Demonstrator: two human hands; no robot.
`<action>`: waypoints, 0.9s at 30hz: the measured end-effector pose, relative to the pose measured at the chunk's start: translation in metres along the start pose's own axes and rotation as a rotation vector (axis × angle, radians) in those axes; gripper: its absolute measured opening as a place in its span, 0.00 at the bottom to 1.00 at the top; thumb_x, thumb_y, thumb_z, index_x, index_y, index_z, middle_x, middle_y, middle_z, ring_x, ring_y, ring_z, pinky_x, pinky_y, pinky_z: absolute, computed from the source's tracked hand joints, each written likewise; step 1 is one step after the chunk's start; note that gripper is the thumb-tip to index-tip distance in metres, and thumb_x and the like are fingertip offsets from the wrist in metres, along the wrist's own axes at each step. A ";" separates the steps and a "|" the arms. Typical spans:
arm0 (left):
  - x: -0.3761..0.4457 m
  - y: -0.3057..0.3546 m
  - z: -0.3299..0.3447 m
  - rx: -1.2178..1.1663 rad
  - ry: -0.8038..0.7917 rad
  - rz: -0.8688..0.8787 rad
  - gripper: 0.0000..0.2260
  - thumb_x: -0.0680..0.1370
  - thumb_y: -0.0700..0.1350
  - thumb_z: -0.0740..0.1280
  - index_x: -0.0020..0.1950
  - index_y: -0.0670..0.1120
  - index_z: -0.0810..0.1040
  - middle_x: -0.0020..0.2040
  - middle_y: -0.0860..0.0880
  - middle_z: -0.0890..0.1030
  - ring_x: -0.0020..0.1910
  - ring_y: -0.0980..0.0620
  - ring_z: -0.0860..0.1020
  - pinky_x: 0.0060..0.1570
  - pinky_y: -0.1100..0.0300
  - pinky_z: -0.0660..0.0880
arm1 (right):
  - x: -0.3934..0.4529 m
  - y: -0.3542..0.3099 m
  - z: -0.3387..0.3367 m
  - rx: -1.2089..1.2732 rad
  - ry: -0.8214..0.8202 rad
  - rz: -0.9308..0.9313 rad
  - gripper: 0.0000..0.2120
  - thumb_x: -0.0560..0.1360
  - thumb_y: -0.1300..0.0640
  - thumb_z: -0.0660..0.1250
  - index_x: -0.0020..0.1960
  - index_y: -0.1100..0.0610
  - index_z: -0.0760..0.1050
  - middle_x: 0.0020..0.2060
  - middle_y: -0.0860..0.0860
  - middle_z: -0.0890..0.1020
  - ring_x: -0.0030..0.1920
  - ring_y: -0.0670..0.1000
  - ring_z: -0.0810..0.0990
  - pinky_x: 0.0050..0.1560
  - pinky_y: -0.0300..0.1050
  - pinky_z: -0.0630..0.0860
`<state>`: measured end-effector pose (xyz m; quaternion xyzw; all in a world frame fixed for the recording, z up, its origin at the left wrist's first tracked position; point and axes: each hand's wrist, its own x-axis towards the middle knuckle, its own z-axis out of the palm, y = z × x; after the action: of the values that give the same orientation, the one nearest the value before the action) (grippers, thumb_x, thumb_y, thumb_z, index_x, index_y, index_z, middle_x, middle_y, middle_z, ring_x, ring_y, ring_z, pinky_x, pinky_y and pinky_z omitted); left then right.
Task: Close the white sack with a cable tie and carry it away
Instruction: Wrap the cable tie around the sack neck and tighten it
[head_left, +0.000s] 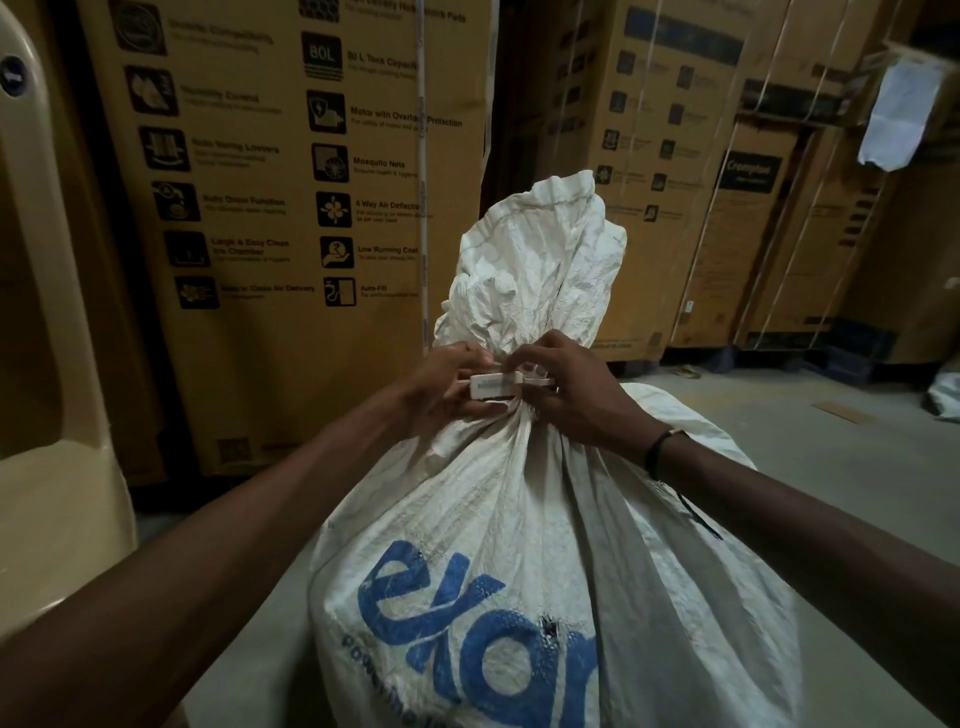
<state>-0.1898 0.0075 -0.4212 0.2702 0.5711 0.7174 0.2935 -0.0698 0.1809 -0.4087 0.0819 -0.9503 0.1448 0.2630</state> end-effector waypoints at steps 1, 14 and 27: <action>0.002 0.002 0.000 0.019 0.002 -0.003 0.03 0.83 0.36 0.64 0.56 0.41 0.75 0.55 0.40 0.82 0.50 0.43 0.84 0.49 0.47 0.85 | 0.000 0.001 0.000 0.008 0.005 -0.003 0.11 0.81 0.55 0.74 0.63 0.50 0.84 0.54 0.51 0.78 0.55 0.55 0.80 0.55 0.52 0.79; 0.009 0.001 -0.005 0.260 0.115 0.197 0.11 0.80 0.29 0.68 0.48 0.44 0.71 0.46 0.43 0.82 0.37 0.54 0.85 0.36 0.59 0.84 | -0.009 0.015 -0.013 0.159 -0.046 -0.037 0.11 0.82 0.55 0.75 0.63 0.52 0.84 0.59 0.52 0.79 0.50 0.50 0.84 0.51 0.43 0.81; 0.006 -0.002 0.016 -0.076 0.290 0.173 0.08 0.84 0.29 0.59 0.53 0.42 0.71 0.48 0.37 0.81 0.39 0.45 0.85 0.34 0.58 0.85 | -0.004 0.019 -0.019 -0.041 -0.028 -0.167 0.06 0.84 0.55 0.71 0.59 0.47 0.83 0.57 0.47 0.81 0.51 0.51 0.82 0.49 0.56 0.82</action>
<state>-0.1818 0.0230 -0.4201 0.2008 0.5547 0.7923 0.1554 -0.0619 0.2050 -0.3996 0.1574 -0.9466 0.1016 0.2625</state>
